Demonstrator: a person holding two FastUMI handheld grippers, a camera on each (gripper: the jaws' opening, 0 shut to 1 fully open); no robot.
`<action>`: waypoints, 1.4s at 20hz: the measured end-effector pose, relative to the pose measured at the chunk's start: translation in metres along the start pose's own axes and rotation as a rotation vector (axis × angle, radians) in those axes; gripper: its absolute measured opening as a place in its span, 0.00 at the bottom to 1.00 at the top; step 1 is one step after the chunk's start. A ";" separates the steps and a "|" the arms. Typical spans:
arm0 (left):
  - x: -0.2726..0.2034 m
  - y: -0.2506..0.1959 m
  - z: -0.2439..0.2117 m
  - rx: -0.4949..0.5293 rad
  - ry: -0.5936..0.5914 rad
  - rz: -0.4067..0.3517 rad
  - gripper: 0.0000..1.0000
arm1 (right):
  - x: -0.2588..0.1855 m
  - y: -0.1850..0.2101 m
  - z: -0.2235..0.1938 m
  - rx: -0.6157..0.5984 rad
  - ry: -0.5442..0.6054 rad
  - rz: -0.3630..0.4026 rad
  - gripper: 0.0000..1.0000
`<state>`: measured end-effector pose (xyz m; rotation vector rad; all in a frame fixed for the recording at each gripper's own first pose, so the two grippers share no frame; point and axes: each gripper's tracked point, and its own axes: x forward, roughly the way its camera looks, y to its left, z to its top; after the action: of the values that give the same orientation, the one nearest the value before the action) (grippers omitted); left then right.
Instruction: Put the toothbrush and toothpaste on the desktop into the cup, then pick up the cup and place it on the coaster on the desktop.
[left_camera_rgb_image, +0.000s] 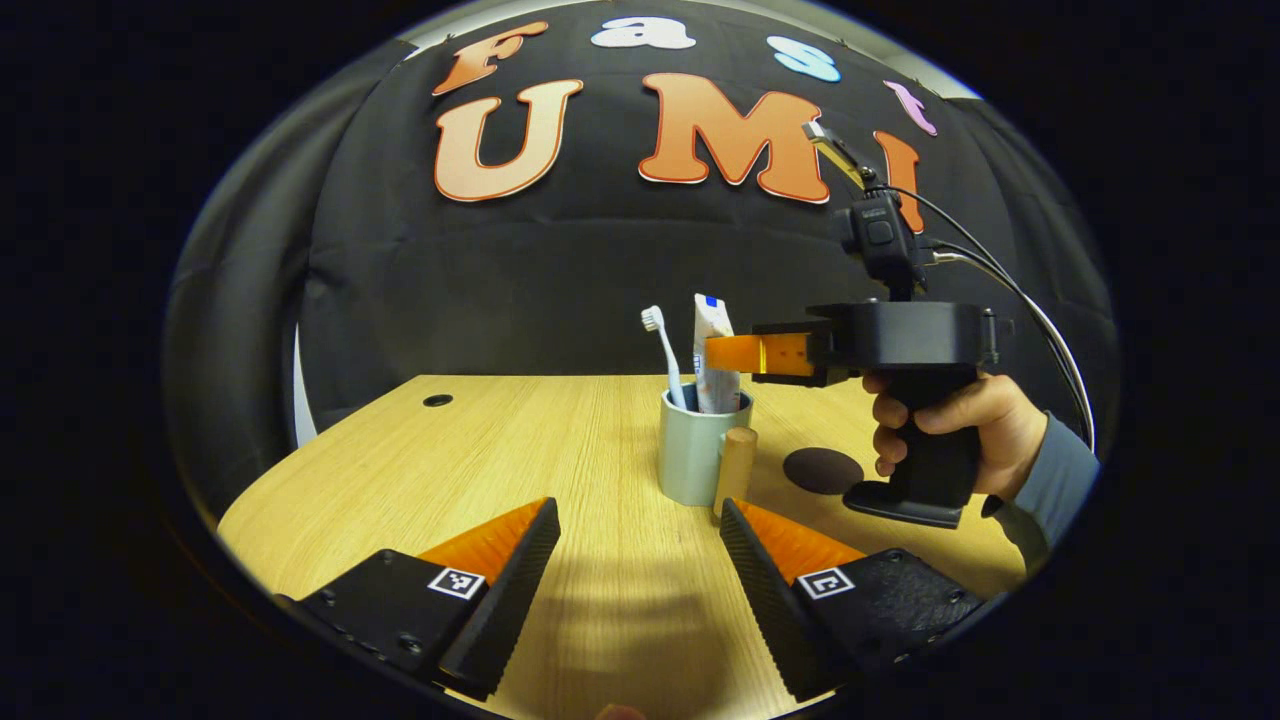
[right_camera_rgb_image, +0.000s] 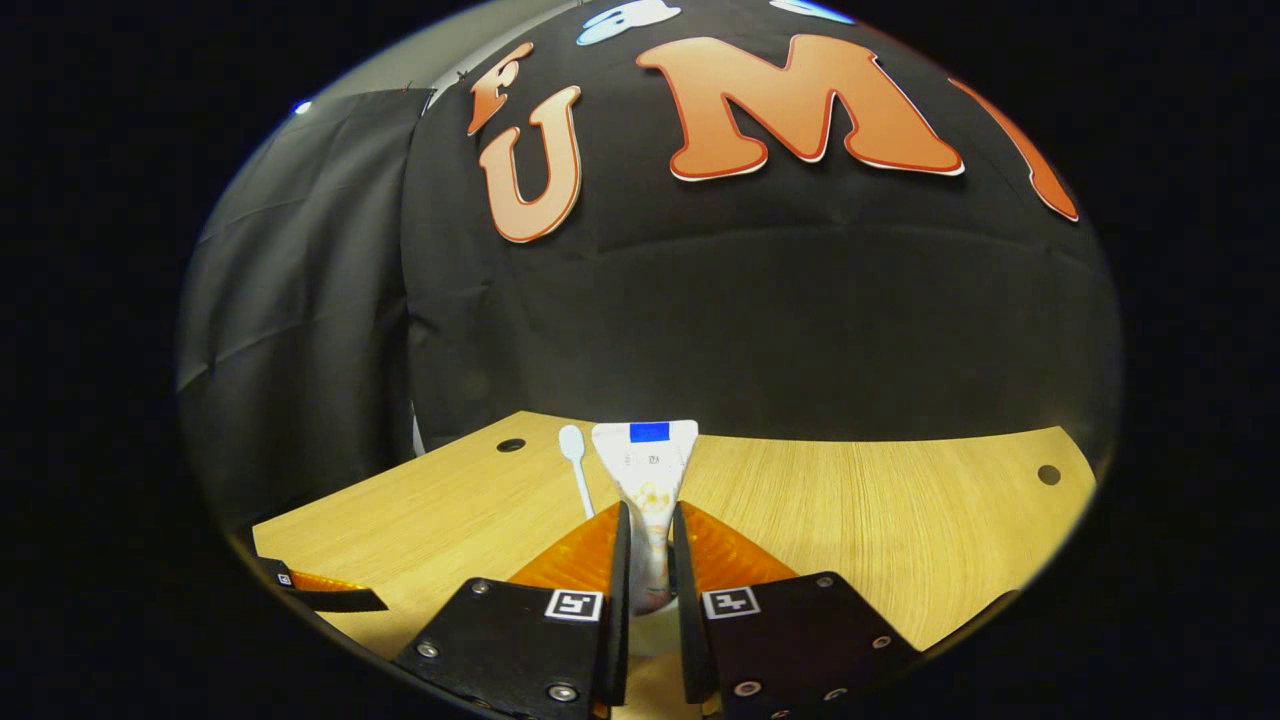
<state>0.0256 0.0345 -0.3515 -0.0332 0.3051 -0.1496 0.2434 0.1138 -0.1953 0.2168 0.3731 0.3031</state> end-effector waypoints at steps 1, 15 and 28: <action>0.001 -0.003 0.003 0.003 0.002 0.002 0.97 | -0.008 0.000 0.001 -0.001 0.009 0.006 0.27; 0.062 -0.055 0.058 0.009 0.060 -0.097 0.97 | -0.144 -0.040 0.074 -0.032 -0.114 -0.048 0.96; 0.113 -0.063 0.019 -0.054 0.581 -0.041 0.98 | -0.225 -0.092 0.066 -0.001 -0.120 -0.152 0.96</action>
<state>0.1288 -0.0443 -0.3634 -0.0492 0.8885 -0.1903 0.0928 -0.0558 -0.0864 0.2035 0.2689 0.1402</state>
